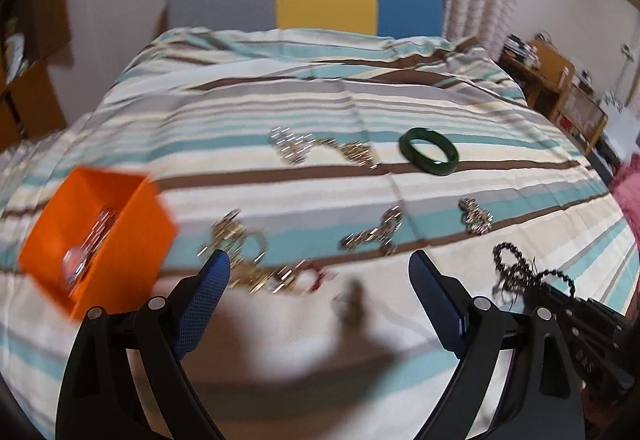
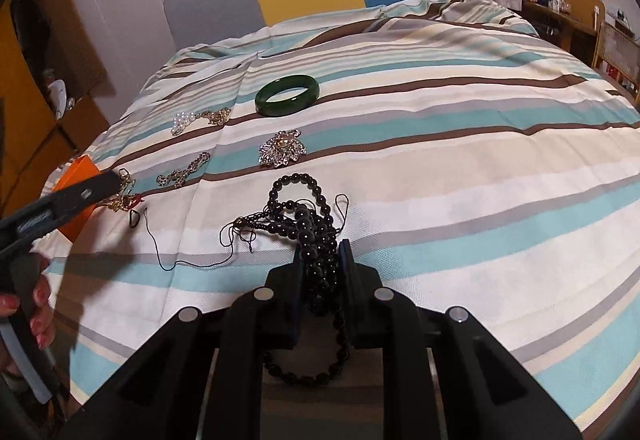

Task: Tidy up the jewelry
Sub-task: 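Lift the bead necklace with the right tool while the left tool grasps a small silver ring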

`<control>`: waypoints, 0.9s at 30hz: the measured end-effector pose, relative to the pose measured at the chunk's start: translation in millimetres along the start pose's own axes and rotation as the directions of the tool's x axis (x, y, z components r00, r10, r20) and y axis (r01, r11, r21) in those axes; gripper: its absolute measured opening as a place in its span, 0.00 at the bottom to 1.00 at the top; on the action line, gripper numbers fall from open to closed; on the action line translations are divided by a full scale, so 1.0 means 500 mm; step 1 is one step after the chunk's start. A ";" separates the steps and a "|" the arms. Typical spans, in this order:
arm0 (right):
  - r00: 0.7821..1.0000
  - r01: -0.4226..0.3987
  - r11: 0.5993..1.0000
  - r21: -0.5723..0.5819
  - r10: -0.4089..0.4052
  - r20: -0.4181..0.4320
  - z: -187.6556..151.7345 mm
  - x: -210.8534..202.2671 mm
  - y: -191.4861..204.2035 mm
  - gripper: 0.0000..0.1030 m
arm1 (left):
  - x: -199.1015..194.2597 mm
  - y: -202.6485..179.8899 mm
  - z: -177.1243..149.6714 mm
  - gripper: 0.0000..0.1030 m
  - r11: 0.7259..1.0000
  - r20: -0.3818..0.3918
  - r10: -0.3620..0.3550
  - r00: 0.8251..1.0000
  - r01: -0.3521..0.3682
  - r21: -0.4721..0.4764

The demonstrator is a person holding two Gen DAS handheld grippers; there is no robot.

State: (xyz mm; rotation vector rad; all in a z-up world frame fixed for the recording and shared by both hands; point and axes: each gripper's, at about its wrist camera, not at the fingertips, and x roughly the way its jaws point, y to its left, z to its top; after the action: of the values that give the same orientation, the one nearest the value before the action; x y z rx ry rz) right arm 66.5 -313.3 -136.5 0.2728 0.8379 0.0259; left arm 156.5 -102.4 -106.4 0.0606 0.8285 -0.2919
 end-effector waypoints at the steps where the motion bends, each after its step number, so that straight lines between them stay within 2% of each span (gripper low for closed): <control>1: 1.000 -0.003 1.000 0.002 0.003 -0.002 0.000 0.000 -0.001 0.14 | 0.014 -0.012 0.009 0.88 1.000 -0.005 -0.003 1.000 0.003 0.018; 4: 1.000 -0.014 1.000 0.012 0.014 -0.004 -0.001 0.001 -0.005 0.14 | 0.053 -0.035 0.030 0.86 0.998 -0.032 -0.025 0.999 0.027 0.049; 6: 1.000 -0.018 1.000 0.015 0.018 -0.004 0.000 0.002 -0.007 0.14 | 0.083 -0.050 0.041 0.71 0.996 -0.062 -0.043 0.997 0.047 0.073; 11: 1.000 -0.029 0.999 0.022 0.029 -0.006 0.000 0.003 -0.010 0.15 | 0.139 -0.080 0.046 0.52 0.987 -0.125 -0.049 0.991 0.067 0.147; 14: 0.999 -0.031 0.999 0.024 0.032 -0.006 0.000 0.004 -0.012 0.15 | 0.150 -0.096 0.039 0.44 0.978 -0.125 -0.032 0.992 0.057 0.198; 16: 1.000 -0.030 0.999 0.023 0.030 -0.005 0.000 0.003 -0.011 0.15 | 0.149 -0.097 0.039 0.31 0.978 -0.124 -0.046 0.991 0.070 0.198; 17: 1.000 -0.028 0.999 0.020 0.028 -0.003 0.000 0.002 -0.011 0.14 | 0.147 -0.099 0.038 0.18 0.976 -0.122 -0.051 0.991 0.075 0.206; 18: 1.000 -0.026 0.999 0.018 0.026 -0.002 0.001 0.002 -0.009 0.14 | 0.145 -0.101 0.037 0.12 0.974 -0.122 -0.056 0.991 0.082 0.213; 22: 0.999 -0.038 0.999 0.014 0.037 0.008 0.003 -0.006 -0.005 0.14 | 0.134 -0.096 0.036 0.11 0.975 -0.114 -0.077 0.990 0.098 0.197; 27: 0.997 -0.048 0.999 0.009 0.048 0.055 0.009 -0.033 0.004 0.12 | 0.089 -0.079 0.041 0.11 0.982 -0.063 -0.120 0.991 0.128 0.138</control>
State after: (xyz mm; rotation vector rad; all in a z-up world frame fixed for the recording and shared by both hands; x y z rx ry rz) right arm 59.2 -314.7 -121.2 0.3018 0.7769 0.0590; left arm 188.6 -153.9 -122.7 0.1504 0.8659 -0.4685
